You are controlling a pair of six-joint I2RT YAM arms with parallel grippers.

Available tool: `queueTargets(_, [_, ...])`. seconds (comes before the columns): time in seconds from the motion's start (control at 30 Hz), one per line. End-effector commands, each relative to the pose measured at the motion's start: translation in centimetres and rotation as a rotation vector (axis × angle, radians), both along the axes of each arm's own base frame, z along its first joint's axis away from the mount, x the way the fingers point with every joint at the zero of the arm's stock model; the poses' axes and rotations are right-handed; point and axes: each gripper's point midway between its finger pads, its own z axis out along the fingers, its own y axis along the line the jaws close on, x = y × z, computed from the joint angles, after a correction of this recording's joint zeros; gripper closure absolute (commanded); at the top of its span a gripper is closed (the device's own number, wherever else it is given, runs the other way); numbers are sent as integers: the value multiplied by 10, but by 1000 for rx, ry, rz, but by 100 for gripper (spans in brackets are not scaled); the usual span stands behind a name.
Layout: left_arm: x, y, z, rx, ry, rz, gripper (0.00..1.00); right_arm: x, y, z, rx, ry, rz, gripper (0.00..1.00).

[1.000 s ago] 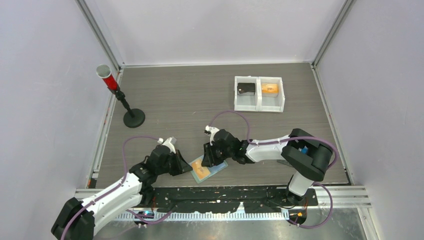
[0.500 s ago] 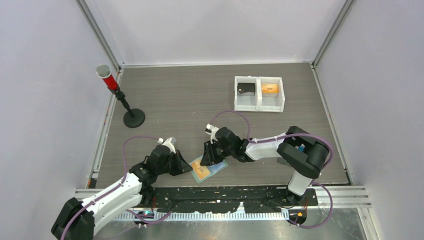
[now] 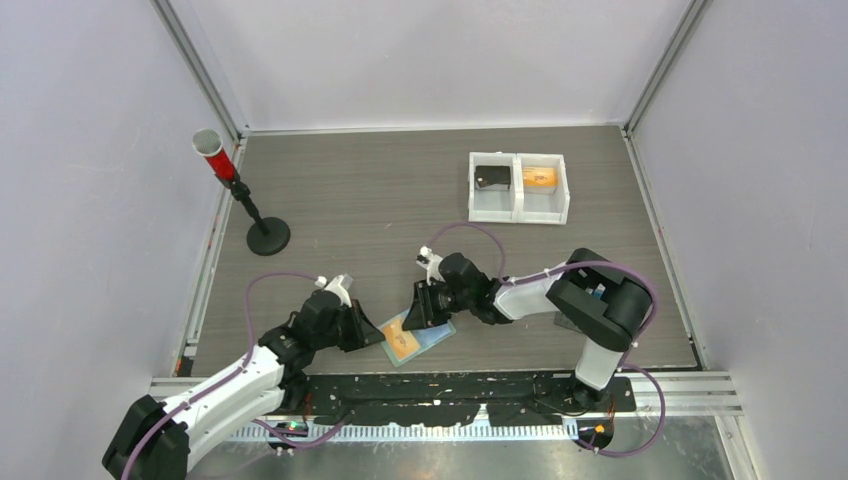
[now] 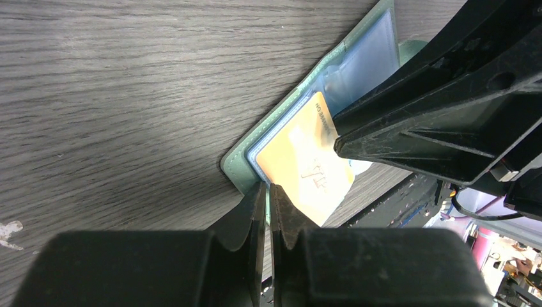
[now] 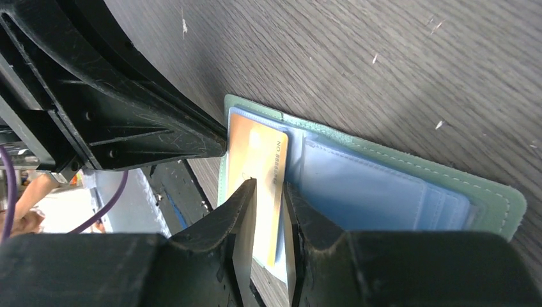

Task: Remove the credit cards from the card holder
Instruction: Remove the credit card from the card holder.

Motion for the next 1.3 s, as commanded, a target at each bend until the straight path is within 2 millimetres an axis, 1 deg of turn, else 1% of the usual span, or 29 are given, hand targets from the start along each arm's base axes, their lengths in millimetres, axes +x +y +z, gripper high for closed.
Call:
queueTargets(0.0, [0,6,-8,26,12,23,91,-5,11,19,139,40,27,72])
queueTargets(0.03, [0,6,-7,25,11,23,91,-3,13,23,162,42,22,72])
queueTargets(0.13, [0,6,-7,24,13,24,91,-3,14,23,166,47,18,74])
queueTargets(0.2, [-1,6,-7,25,14,23,91,-2,13,21,159,48,13,78])
queueTargets(0.23, [-1,6,-8,26,16,23,91,-1,13,20,156,49,12,82])
queueTargets(0.33, [-1,6,-8,25,16,24,91,-1,13,21,157,46,10,89])
queueTargets(0.37, [-1,6,-8,24,15,24,91,0,13,21,157,43,10,93])
queueTargets(0.43, [-1,6,-7,25,12,22,91,1,11,23,160,35,5,95])
queueTargets(0.6, [0,9,-9,41,14,33,91,10,-5,22,154,24,-32,95])
queueTargets(0.7, [1,11,-10,50,18,46,92,11,-12,20,149,32,-38,95])
queueTargets(1.0, [1,12,-12,63,29,51,92,12,-18,23,181,39,-42,95])
queueTargets(1.27, [2,12,-12,73,34,51,92,20,-29,30,199,10,-69,95])
